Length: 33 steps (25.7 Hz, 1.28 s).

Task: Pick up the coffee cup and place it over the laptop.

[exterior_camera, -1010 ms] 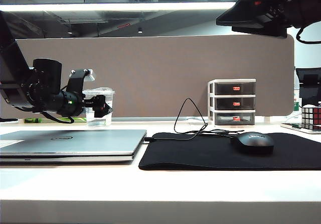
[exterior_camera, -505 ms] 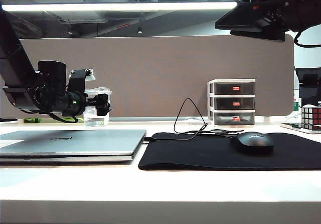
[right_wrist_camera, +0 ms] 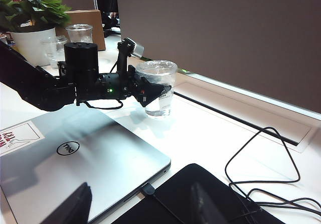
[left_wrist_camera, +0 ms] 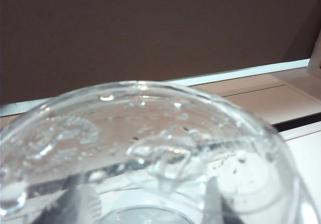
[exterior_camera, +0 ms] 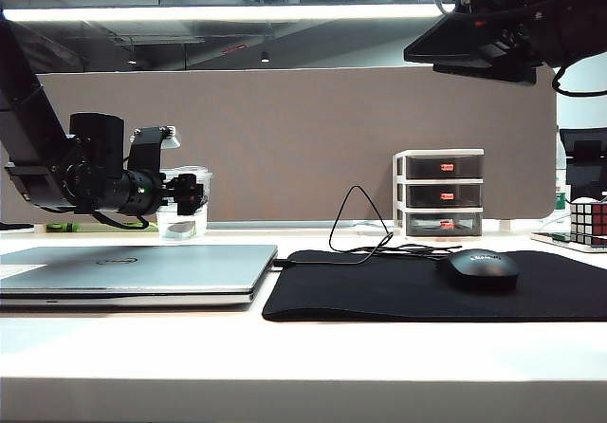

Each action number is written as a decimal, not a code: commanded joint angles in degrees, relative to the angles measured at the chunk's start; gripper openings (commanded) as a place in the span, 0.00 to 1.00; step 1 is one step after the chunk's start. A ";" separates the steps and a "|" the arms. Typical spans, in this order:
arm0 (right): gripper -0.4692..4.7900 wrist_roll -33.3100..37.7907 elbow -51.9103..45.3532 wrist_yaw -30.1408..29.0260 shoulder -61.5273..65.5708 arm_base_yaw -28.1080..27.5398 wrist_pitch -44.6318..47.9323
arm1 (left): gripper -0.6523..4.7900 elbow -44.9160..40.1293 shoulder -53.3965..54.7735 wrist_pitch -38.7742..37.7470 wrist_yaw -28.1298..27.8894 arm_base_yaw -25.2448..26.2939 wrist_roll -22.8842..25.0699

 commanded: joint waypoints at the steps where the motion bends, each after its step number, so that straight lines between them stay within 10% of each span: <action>1: 0.61 -0.15 0.35 -0.15 -0.13 0.04 1.07 | 0.68 0.02 -0.26 1.16 0.44 0.02 0.15; 6: 0.61 -0.15 0.35 -0.13 -0.13 0.04 1.07 | 0.68 0.00 -0.31 3.28 6.32 0.02 0.11; 9: 0.61 -0.15 0.35 -0.13 -0.13 0.04 1.07 | 0.51 0.00 -0.74 6.95 7.58 0.02 -1.77; 33: 0.61 0.31 0.35 -1.27 -0.15 0.04 1.51 | 0.51 -16.90 -20.79 0.00 18.40 2.95 1.70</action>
